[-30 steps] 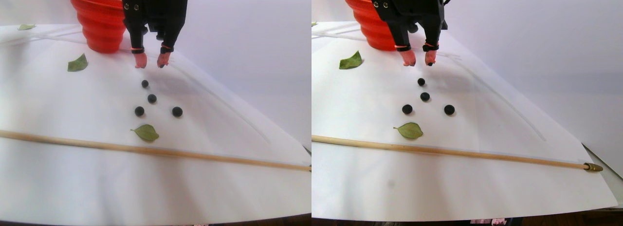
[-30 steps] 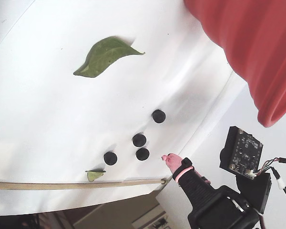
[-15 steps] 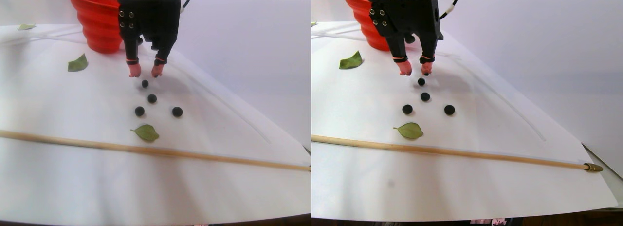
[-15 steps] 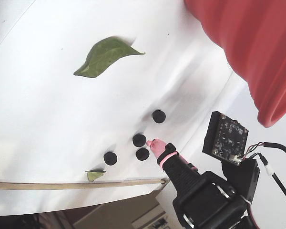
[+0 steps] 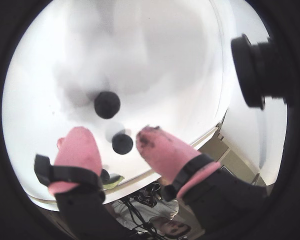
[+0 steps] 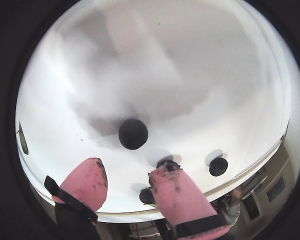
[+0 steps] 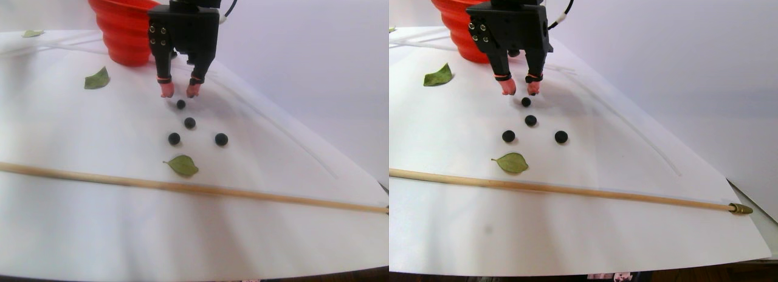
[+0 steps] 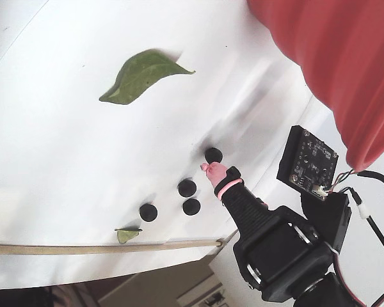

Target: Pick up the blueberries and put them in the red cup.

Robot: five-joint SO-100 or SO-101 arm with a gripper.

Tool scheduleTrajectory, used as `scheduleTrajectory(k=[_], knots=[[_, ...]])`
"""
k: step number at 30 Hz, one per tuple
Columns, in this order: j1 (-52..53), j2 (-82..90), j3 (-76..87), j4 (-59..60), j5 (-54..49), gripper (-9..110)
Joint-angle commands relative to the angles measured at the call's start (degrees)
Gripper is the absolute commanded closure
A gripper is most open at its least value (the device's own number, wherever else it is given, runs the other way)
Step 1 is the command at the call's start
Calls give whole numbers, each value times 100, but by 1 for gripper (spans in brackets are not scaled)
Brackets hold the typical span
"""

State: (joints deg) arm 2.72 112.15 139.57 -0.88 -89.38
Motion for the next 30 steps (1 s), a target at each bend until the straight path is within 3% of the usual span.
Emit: scheduleTrajectory(k=[1,30], knots=[[26,-35,-220,-97,-18,84],[97,-817,-536,-642,-26,84]])
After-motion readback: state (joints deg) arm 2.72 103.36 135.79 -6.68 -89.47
